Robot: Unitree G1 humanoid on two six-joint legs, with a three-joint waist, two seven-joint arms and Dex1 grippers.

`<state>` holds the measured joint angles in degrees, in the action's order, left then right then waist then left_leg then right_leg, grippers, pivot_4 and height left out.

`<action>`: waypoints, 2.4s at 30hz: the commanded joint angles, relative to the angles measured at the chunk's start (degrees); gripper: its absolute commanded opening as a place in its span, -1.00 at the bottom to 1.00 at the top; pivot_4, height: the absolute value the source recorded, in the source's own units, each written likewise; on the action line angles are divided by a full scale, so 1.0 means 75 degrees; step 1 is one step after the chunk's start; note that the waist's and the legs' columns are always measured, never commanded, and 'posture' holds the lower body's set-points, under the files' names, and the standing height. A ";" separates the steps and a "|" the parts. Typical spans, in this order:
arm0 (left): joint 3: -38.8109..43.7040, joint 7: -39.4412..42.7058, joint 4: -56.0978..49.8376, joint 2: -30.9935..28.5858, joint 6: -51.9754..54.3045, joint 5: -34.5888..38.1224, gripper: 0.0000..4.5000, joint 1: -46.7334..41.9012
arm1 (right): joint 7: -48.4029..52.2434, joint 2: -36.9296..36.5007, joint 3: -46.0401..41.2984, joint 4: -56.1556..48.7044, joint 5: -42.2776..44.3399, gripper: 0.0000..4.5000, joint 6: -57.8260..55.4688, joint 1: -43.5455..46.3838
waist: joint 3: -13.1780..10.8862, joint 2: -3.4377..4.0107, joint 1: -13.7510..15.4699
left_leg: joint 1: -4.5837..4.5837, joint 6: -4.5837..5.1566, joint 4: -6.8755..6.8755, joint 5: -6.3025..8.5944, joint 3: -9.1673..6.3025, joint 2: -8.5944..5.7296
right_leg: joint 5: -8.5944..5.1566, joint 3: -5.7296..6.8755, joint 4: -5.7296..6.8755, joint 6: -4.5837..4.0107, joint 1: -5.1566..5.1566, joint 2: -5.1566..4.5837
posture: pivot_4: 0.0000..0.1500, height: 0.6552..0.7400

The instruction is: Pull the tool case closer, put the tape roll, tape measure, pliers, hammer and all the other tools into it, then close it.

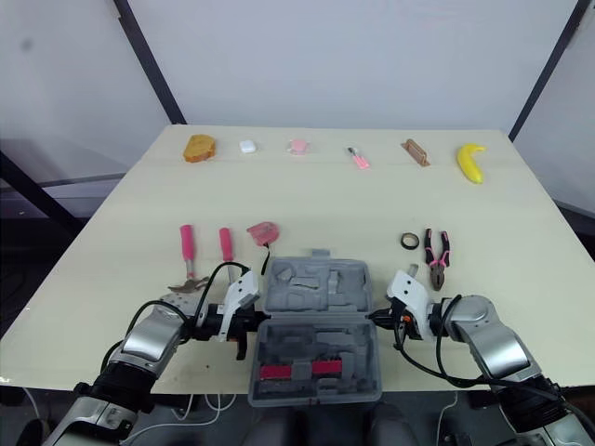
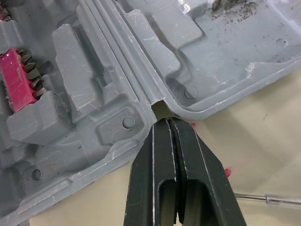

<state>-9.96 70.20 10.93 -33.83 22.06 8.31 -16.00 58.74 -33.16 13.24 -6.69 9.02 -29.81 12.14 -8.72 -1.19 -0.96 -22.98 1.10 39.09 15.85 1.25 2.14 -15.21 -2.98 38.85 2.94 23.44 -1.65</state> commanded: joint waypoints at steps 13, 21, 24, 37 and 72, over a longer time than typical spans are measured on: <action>-0.0082 0.0202 0.0044 -0.0667 0.0095 0.0115 -0.98 0.0069 | -0.0058 -0.0026 -0.0020 -0.0101 0.0135 -1.00 0.0165 -0.0018 | -0.0001 0.0000 0.0006 | 0.0000 0.0000 0.0000 0.0000 0.0001 0.0000 | 0.0000 0.0000 0.0000 0.0000 0.0000 0.0000 | 1.00 1.00; -0.0226 0.0121 0.0048 -0.0502 0.0063 0.0103 -0.98 0.0041 | -0.0073 0.0007 0.0000 -0.0088 0.0154 -1.00 0.0165 -0.0022 | 0.0000 0.0000 0.0017 | -0.0001 0.0000 0.0000 0.0000 0.0001 0.0000 | 0.0000 0.0000 -0.0001 0.0000 0.0001 -0.0001 | 1.00 1.00; -0.0288 0.0122 0.0066 -0.0444 0.0038 0.0081 -0.98 0.0032 | -0.0073 0.0000 0.0005 -0.0101 0.0161 -1.00 0.0155 -0.0044 | 0.0000 0.0000 0.0024 | -0.0001 0.0000 0.0000 0.0000 0.0002 0.0000 | 0.0000 -0.0001 -0.0001 0.0000 0.0000 -0.0002 | 1.00 1.00; -0.0481 0.0133 -0.0248 -0.0351 0.0141 0.0069 -0.98 0.0103 | 0.0018 -0.0151 0.0035 -0.0320 0.0265 -1.00 -0.0080 -0.0296 | 0.0000 0.0000 0.0052 | -0.0001 0.0000 0.0000 0.0000 0.0003 -0.0002 | -0.0001 -0.0001 -0.0003 0.0001 -0.0003 -0.0005 | 1.00 1.00; -0.0827 0.0400 -0.1095 -0.0603 0.0565 0.0122 -0.98 0.0487 | 0.0274 -0.0521 0.0147 -0.0780 0.0641 -1.00 -0.0759 -0.0600 | 0.0000 0.0000 0.0040 | -0.0001 0.0001 0.0000 0.0001 0.0002 -0.0001 | -0.0001 -0.0001 -0.0004 0.0001 -0.0003 -0.0003 | 1.00 1.00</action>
<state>-13.54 72.12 3.89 -38.32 25.92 9.17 -13.47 59.61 -37.03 13.34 -10.16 11.84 -34.97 7.95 -8.72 -1.19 -0.66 -22.99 1.10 39.10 15.86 1.26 2.13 -15.23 -2.99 38.82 2.94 23.42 -1.67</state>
